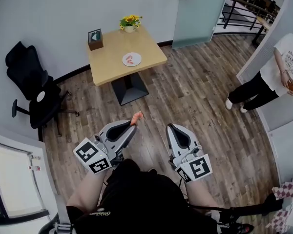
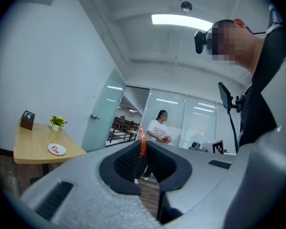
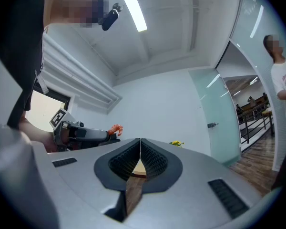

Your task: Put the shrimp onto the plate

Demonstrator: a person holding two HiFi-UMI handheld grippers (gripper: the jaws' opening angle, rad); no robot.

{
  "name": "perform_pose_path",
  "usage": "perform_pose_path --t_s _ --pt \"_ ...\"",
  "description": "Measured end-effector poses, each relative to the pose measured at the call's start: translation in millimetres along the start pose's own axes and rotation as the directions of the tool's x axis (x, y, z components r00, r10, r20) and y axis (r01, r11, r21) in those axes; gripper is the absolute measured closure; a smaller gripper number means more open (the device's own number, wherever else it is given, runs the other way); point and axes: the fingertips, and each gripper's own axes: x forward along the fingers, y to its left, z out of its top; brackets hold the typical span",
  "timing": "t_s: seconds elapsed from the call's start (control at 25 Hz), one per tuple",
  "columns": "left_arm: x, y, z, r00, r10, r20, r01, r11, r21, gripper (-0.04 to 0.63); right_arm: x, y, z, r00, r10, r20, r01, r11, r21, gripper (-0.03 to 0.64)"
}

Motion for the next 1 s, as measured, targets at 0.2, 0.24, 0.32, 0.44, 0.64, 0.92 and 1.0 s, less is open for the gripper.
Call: perform_pose_path --t_s 0.2,0.24,0.32,0.44,0.64,0.92,1.0 --pt "5.8 -5.2 -1.0 1.0 0.015 0.009 -0.015 1.0 0.012 0.558 -3.7 -5.0 -0.7 1.0 0.017 0.003 -0.017 1.0 0.0 0.611" --pt "6.9 -5.5 -0.8 1.0 0.018 0.012 -0.018 1.0 0.012 0.558 -3.5 -5.9 -0.8 1.0 0.021 0.0 -0.021 1.0 -0.001 0.611" --pt "7.9 -3.6 -0.5 1.0 0.023 0.016 -0.023 1.0 0.011 0.558 -1.1 -7.1 -0.7 1.0 0.028 -0.004 -0.028 1.0 -0.003 0.611" --pt "8.0 2.3 -1.9 0.999 0.032 0.02 -0.032 0.999 0.01 0.558 3.3 -8.2 -2.1 0.999 0.036 -0.008 -0.037 0.999 -0.01 0.611" --pt "13.1 11.4 0.2 0.999 0.026 0.036 -0.026 1.0 0.01 0.558 13.1 -13.1 -4.5 0.999 0.041 -0.014 -0.041 0.999 -0.021 0.611" --pt "24.4 44.1 3.8 0.999 0.024 0.042 -0.024 1.0 -0.012 0.558 45.0 -24.3 -13.2 0.998 0.048 -0.049 -0.049 0.999 -0.019 0.611" --pt "28.7 56.8 4.5 0.999 0.026 0.044 -0.026 0.999 -0.02 0.558 57.1 -28.4 -16.5 0.997 0.052 -0.057 -0.053 0.998 -0.016 0.611"
